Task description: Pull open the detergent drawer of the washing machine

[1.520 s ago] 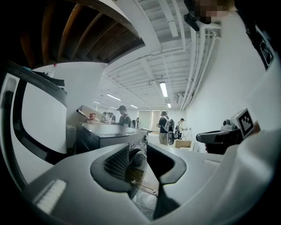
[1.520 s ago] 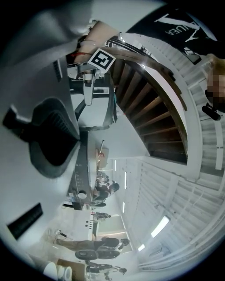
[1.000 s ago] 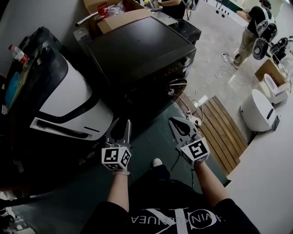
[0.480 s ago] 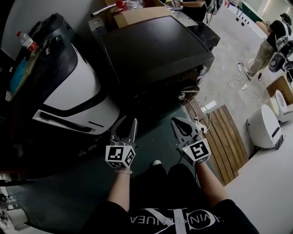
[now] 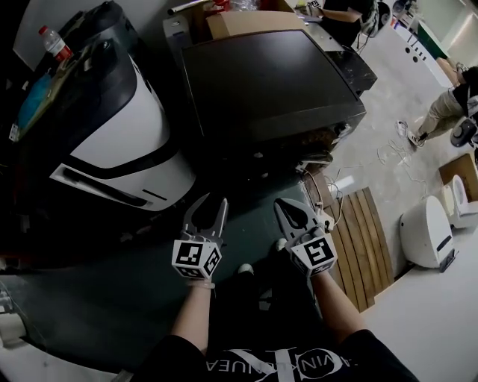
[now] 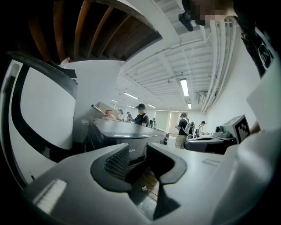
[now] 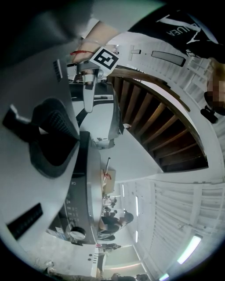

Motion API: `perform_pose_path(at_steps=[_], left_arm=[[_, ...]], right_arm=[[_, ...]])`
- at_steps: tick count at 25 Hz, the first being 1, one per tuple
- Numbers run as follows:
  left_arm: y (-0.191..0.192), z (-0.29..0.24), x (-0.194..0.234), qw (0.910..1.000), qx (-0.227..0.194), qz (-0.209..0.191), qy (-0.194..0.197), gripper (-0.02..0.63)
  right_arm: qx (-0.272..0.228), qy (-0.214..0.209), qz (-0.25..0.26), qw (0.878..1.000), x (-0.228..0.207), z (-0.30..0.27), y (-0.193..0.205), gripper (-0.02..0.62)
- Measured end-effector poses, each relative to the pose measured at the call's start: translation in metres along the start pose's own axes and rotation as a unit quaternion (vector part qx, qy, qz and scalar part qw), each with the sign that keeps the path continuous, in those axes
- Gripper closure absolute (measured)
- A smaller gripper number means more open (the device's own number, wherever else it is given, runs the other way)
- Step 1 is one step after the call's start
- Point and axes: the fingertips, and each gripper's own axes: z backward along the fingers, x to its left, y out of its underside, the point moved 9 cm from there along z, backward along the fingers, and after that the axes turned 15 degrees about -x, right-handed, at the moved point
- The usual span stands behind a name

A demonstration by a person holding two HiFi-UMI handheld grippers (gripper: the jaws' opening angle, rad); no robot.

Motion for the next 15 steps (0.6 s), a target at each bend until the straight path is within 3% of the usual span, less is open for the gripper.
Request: perform_pose_path(at_steps=[5,15], left_arm=[[0.01,-0.01,0.0,0.9992,-0.004,0.02,-0.033,0.483],[0.05,-0.037,0.006,0.9972,0.006,0.041,-0.062,0.483]], right_arm=[[0.01,-0.043,0.001,0.999,-0.011,-0.016,0.009,0.583],[0.025,-0.082,-0.02,0.996,-0.033,-0.047,0.048,0.583]])
